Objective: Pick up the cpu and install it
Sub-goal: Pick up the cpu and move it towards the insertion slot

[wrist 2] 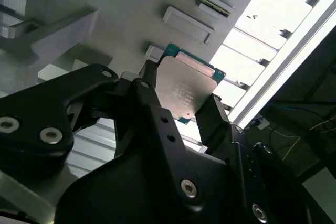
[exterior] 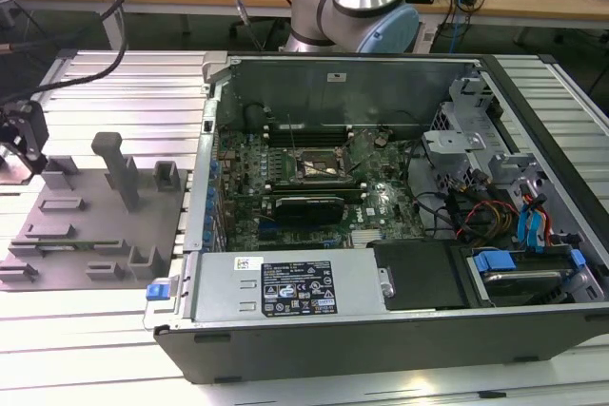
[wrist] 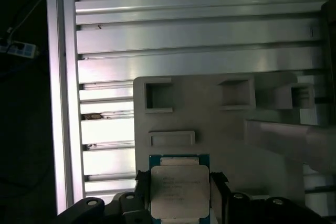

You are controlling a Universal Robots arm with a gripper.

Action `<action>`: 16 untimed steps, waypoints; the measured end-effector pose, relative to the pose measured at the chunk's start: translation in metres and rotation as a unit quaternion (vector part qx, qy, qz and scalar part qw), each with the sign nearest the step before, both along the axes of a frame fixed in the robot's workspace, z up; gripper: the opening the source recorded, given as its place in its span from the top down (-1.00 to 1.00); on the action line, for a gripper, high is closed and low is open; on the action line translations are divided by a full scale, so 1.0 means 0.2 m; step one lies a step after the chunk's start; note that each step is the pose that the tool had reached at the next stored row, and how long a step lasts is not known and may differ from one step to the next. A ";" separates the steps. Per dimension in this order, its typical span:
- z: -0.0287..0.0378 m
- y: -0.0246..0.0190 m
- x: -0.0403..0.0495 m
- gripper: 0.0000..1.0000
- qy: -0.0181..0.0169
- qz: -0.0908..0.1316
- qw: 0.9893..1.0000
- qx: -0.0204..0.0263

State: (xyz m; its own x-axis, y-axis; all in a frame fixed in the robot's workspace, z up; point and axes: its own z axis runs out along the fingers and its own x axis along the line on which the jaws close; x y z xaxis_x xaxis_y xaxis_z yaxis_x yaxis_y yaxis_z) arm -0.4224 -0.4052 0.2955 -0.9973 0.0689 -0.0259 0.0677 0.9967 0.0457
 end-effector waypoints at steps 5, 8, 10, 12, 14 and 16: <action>0.092 0.004 0.000 -0.08 0.000 0.000 1.000 0.000; 0.145 0.006 0.000 -0.08 0.000 0.000 1.000 0.000; 0.170 0.007 0.000 -0.08 0.000 0.000 1.000 0.000; 0.195 0.008 0.000 -0.08 0.000 0.000 1.000 0.000; 0.236 0.009 0.000 -0.08 0.000 0.000 1.000 0.000; 0.278 0.012 0.000 -0.08 0.000 0.000 1.000 0.000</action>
